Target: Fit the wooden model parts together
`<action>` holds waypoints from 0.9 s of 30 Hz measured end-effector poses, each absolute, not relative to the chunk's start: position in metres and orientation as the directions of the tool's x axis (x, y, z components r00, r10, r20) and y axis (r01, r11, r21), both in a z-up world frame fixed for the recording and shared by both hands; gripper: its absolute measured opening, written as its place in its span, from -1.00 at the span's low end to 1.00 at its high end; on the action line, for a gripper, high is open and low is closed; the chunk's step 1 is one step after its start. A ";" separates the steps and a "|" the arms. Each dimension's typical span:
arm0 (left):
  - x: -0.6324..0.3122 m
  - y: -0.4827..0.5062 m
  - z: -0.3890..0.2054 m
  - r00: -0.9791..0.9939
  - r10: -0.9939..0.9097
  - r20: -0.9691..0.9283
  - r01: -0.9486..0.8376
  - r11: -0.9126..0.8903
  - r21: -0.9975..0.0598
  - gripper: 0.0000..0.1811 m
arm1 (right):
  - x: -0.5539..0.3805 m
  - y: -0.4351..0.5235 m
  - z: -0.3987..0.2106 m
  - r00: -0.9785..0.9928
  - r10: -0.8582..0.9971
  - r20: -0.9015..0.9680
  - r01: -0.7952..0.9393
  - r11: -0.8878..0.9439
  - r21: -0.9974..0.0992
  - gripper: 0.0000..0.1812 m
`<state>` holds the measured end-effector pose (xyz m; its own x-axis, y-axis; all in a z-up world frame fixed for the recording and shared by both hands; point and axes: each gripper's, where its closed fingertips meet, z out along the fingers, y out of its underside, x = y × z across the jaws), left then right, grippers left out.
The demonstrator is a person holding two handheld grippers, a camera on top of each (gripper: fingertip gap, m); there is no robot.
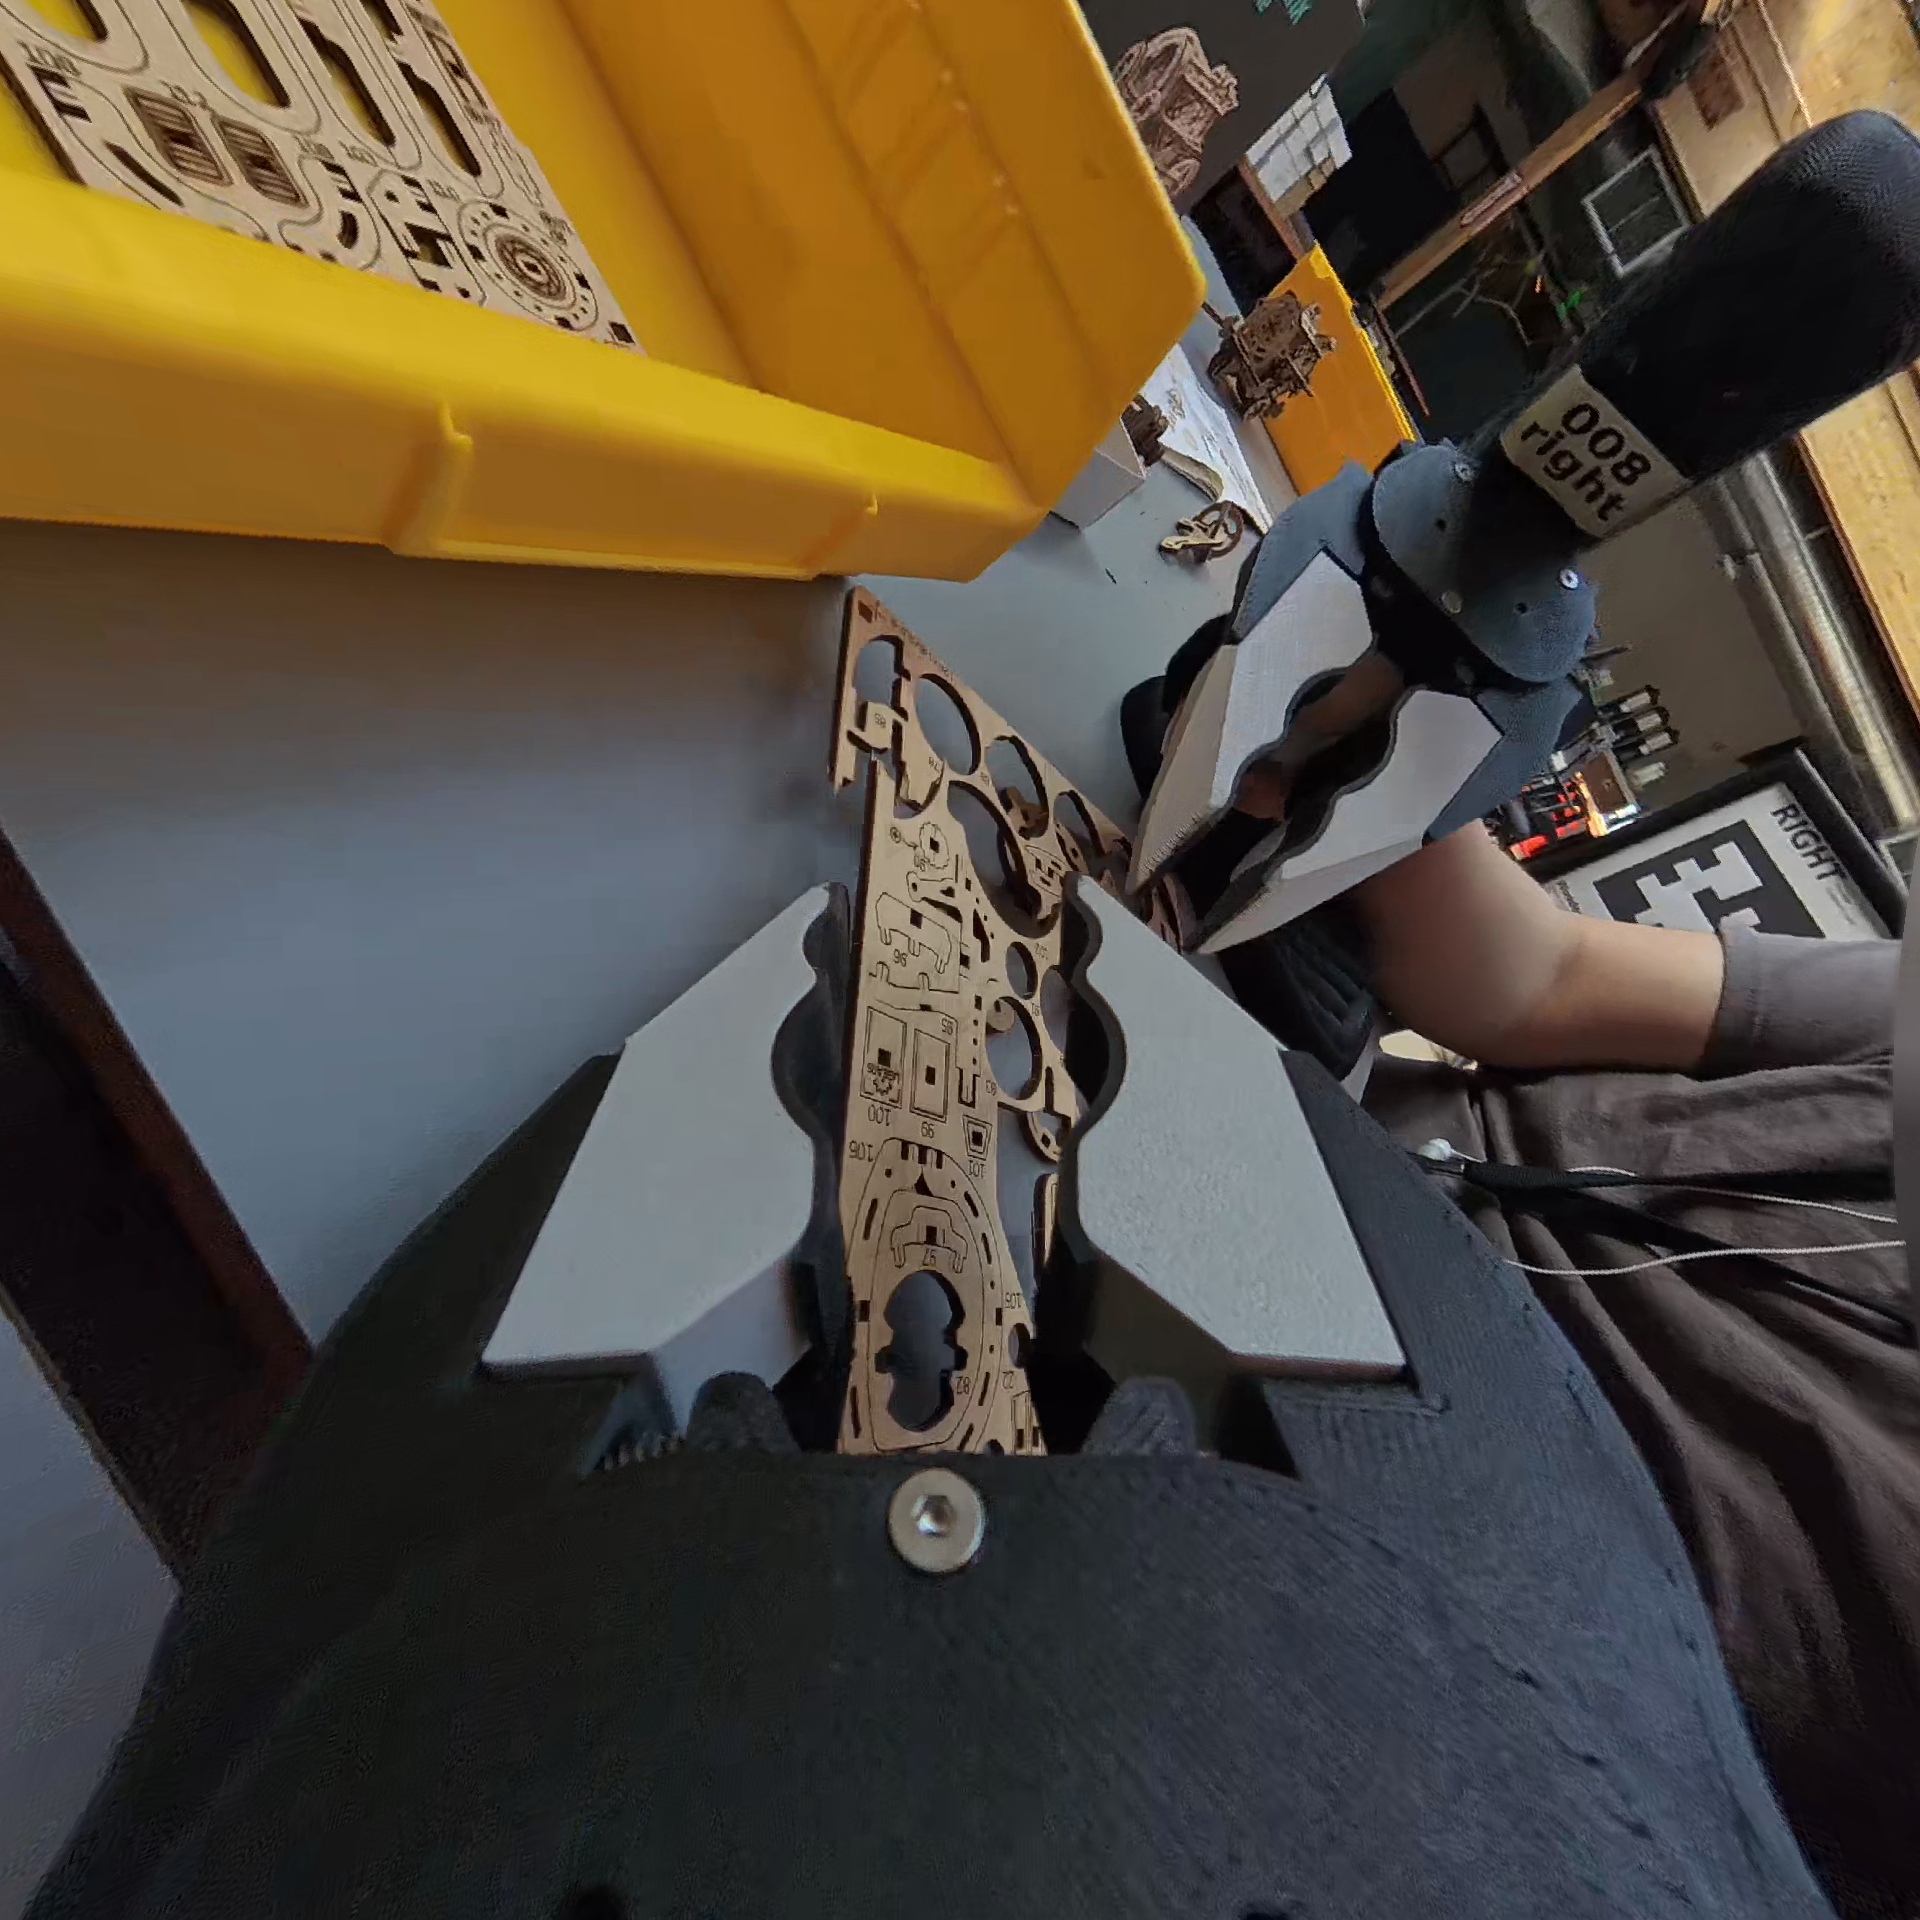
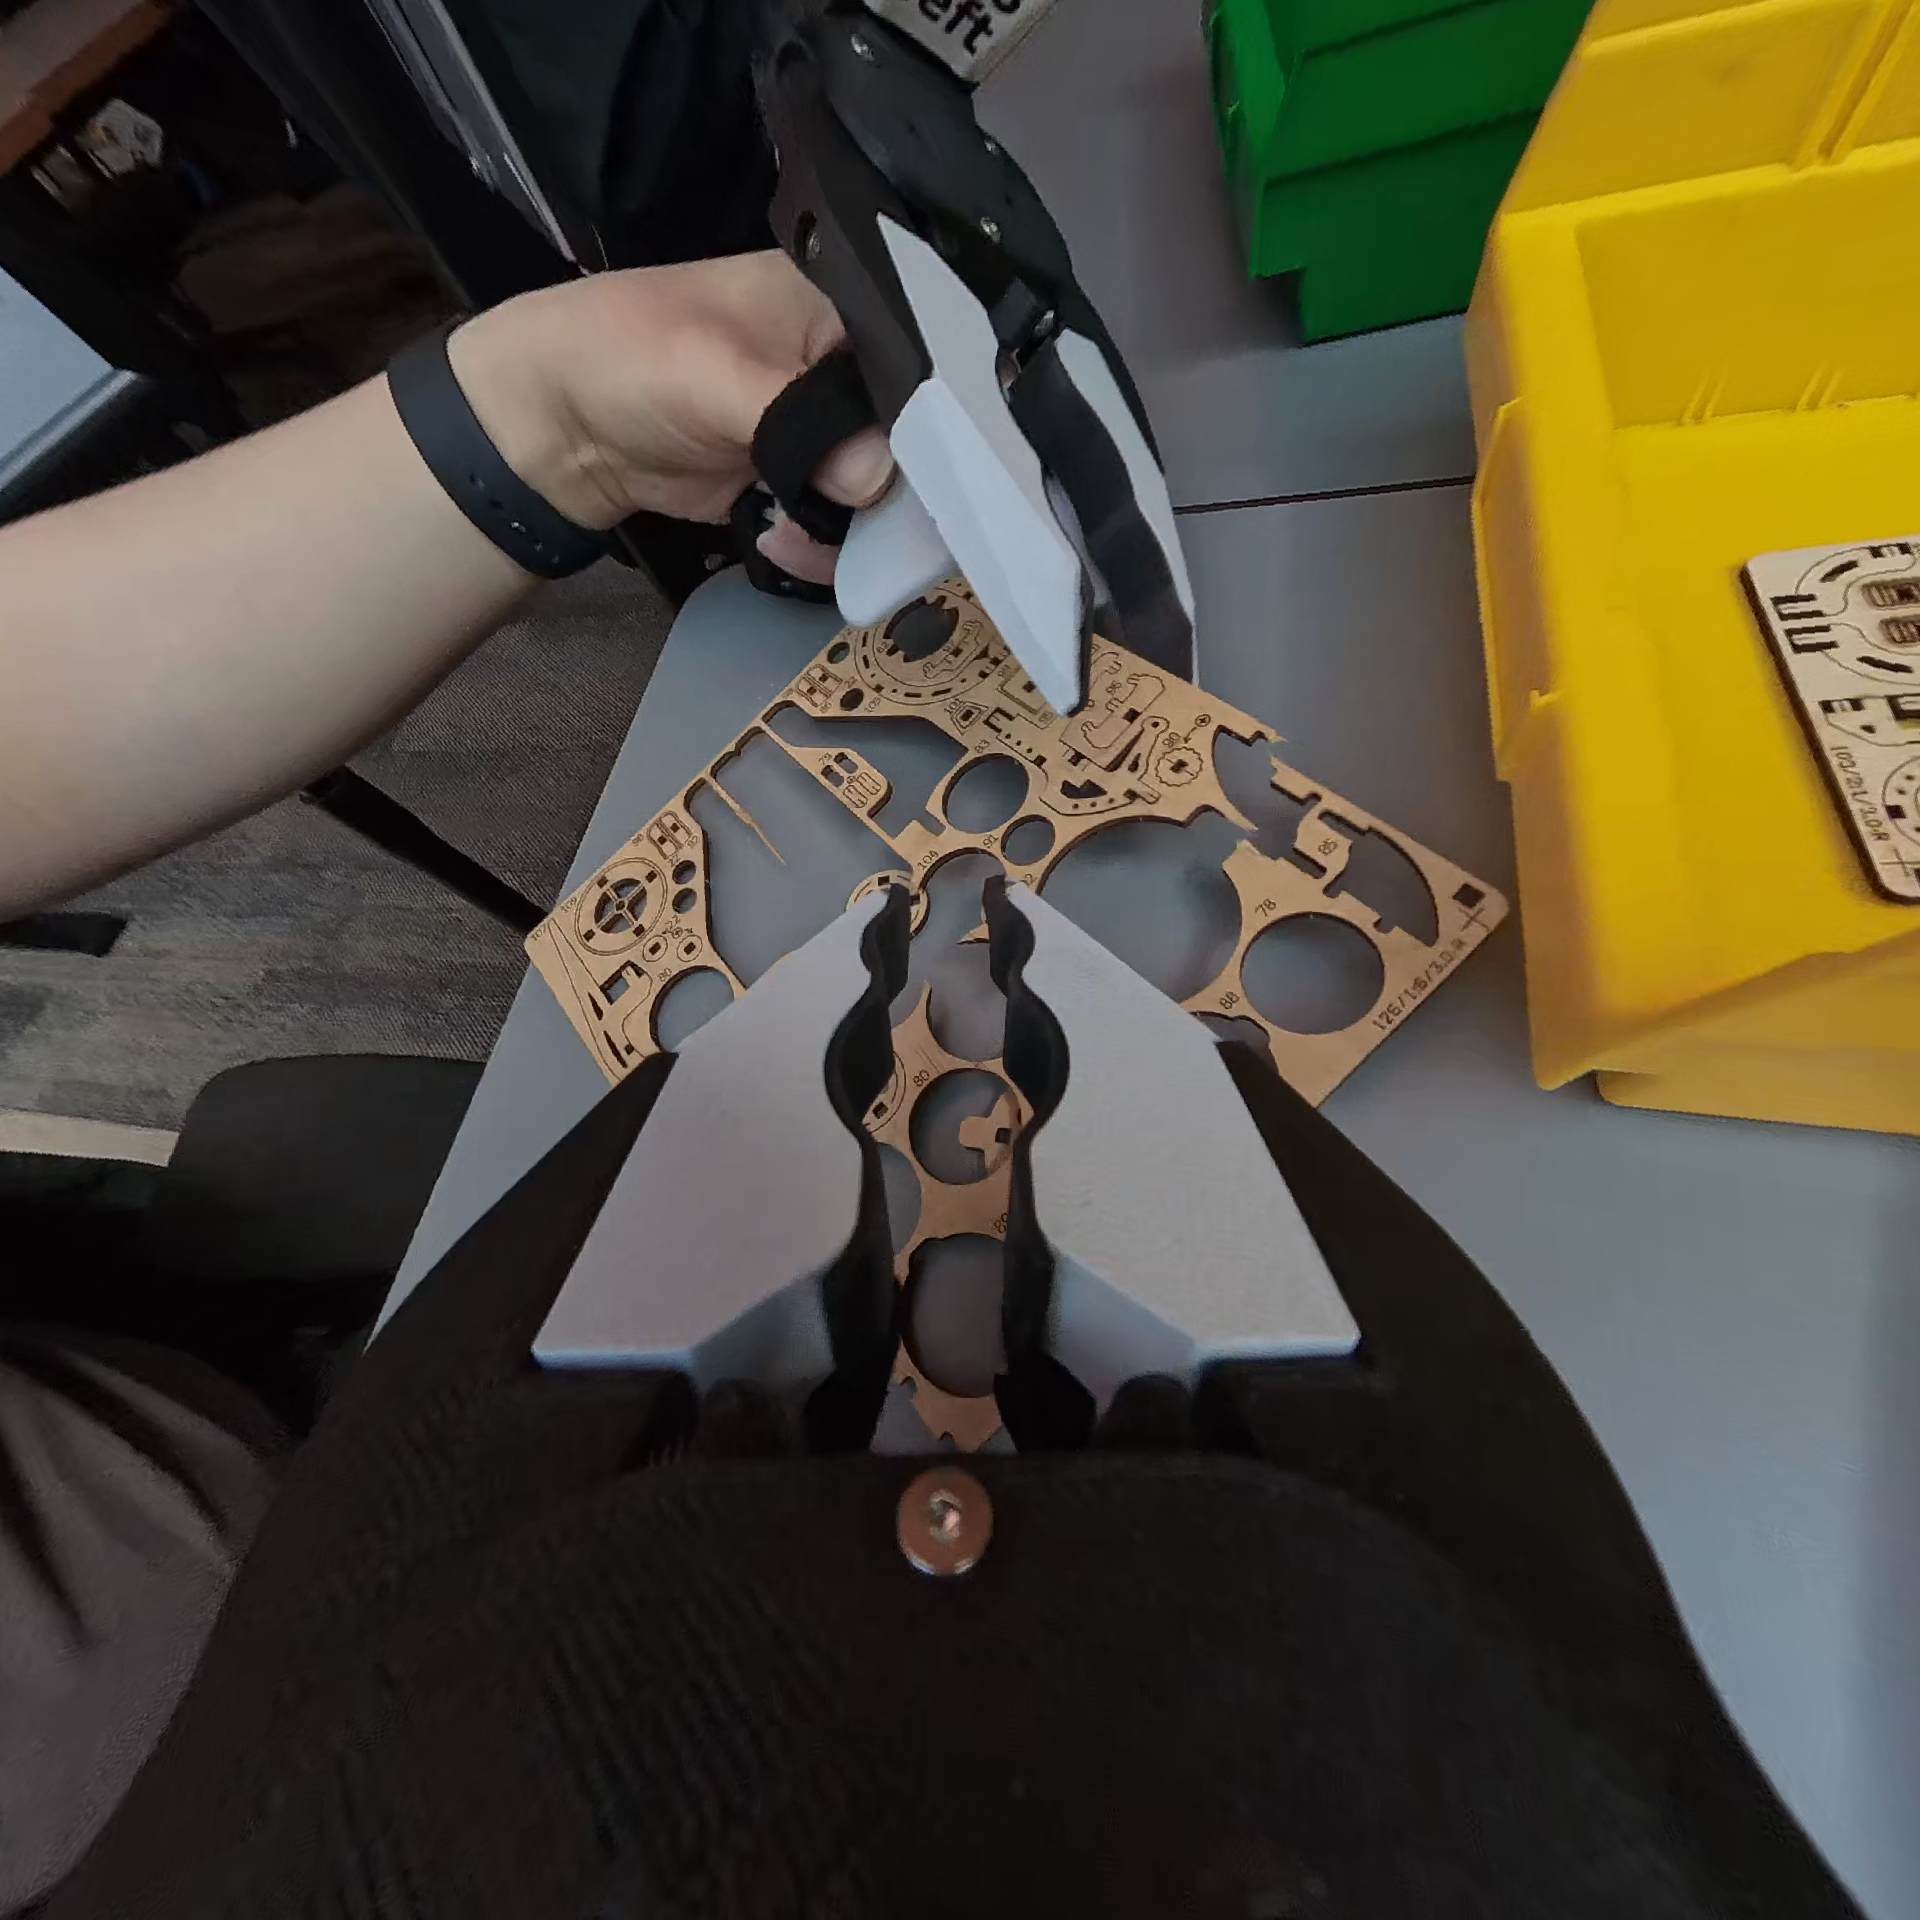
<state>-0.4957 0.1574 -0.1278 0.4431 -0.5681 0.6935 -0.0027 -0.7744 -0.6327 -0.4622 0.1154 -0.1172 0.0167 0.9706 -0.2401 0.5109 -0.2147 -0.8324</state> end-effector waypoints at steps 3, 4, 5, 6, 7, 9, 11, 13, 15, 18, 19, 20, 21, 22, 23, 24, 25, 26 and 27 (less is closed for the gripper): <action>-0.500 0.166 -0.129 0.521 -0.574 0.631 0.003 -0.739 -0.674 -0.51 | -0.467 0.107 -0.122 -0.030 0.993 -0.117 0.558 -0.081 -0.826 -0.88; -0.501 0.169 -0.127 0.540 -0.579 0.611 0.011 -0.721 -0.693 -0.48 | -0.469 0.103 -0.124 -0.056 0.996 -0.076 0.577 -0.030 -0.816 -0.88; -0.501 0.171 -0.124 0.553 -0.586 0.592 0.020 -0.702 -0.712 -0.45 | -0.470 0.099 -0.128 -0.082 0.996 -0.037 0.602 0.020 -0.798 -0.89; -0.502 0.172 -0.122 0.570 -0.589 0.573 0.026 -0.685 -0.728 -0.44 | -0.470 0.099 -0.135 -0.090 0.996 0.003 0.642 0.060 -0.765 -0.90; -0.502 0.173 -0.121 0.591 -0.587 0.553 0.023 -0.673 -0.739 -0.45 | -0.468 0.102 -0.143 -0.090 0.995 0.040 0.684 0.091 -0.724 -0.90; -0.504 0.168 -0.126 0.641 -0.569 0.515 -0.015 -0.680 -0.733 -0.44 | -0.468 0.107 -0.150 -0.087 0.992 0.087 0.713 0.123 -0.691 -0.89; -0.509 0.161 -0.133 0.695 -0.541 0.474 -0.043 -0.689 -0.723 -0.44 | -0.469 0.109 -0.152 -0.069 0.994 0.086 0.719 0.110 -0.686 -0.87; -0.512 0.155 -0.132 0.714 -0.530 0.457 -0.023 -0.671 -0.741 -0.42 | -0.472 0.114 -0.149 -0.041 0.995 0.093 0.703 0.095 -0.704 -0.84; -0.517 0.150 -0.130 0.722 -0.516 0.461 0.012 -0.657 -0.753 -0.42 | -0.472 0.123 -0.148 0.015 0.997 0.080 0.706 0.046 -0.707 -0.77; -0.517 0.138 -0.135 0.731 -0.509 0.453 -0.006 -0.670 -0.742 -0.41 | -0.470 0.126 -0.160 0.053 0.998 -0.015 0.757 -0.050 -0.651 -0.79; -0.516 0.136 -0.136 0.740 -0.510 0.438 -0.016 -0.665 -0.747 -0.41 | -0.472 0.125 -0.159 0.052 0.998 -0.035 0.752 -0.062 -0.656 -0.79; -0.514 0.134 -0.137 0.742 -0.517 0.427 -0.026 -0.659 -0.752 -0.42 | -0.474 0.123 -0.157 0.044 0.997 -0.057 0.740 -0.071 -0.669 -0.80; -0.512 0.133 -0.137 0.737 -0.526 0.424 -0.034 -0.656 -0.754 -0.43 | -0.475 0.124 -0.155 0.053 0.996 -0.072 0.731 -0.088 -0.677 -0.80; -0.510 0.133 -0.137 0.735 -0.531 0.422 -0.039 -0.654 -0.755 -0.43 | -0.476 0.127 -0.153 0.071 0.995 -0.072 0.726 -0.101 -0.680 -0.81; -0.509 0.133 -0.138 0.733 -0.534 0.422 -0.041 -0.653 -0.756 -0.43 | -0.476 0.130 -0.151 0.086 0.994 -0.062 0.719 -0.105 -0.687 -0.81; -0.508 0.134 -0.137 0.726 -0.538 0.428 -0.036 -0.651 -0.758 -0.43 | -0.476 0.133 -0.150 0.097 0.994 -0.053 0.716 -0.107 -0.689 -0.81; -0.508 0.135 -0.135 0.718 -0.540 0.438 -0.027 -0.651 -0.758 -0.43 | -0.476 0.136 -0.150 0.108 0.993 -0.047 0.714 -0.110 -0.692 -0.80; -0.507 0.136 -0.134 0.711 -0.543 0.447 -0.019 -0.650 -0.759 -0.42 | -0.477 0.139 -0.150 0.118 0.992 -0.039 0.712 -0.112 -0.693 -0.80; -0.507 0.136 -0.133 0.705 -0.546 0.452 -0.016 -0.649 -0.760 -0.41 | -0.477 0.138 -0.151 0.114 0.993 -0.039 0.716 -0.109 -0.690 -0.78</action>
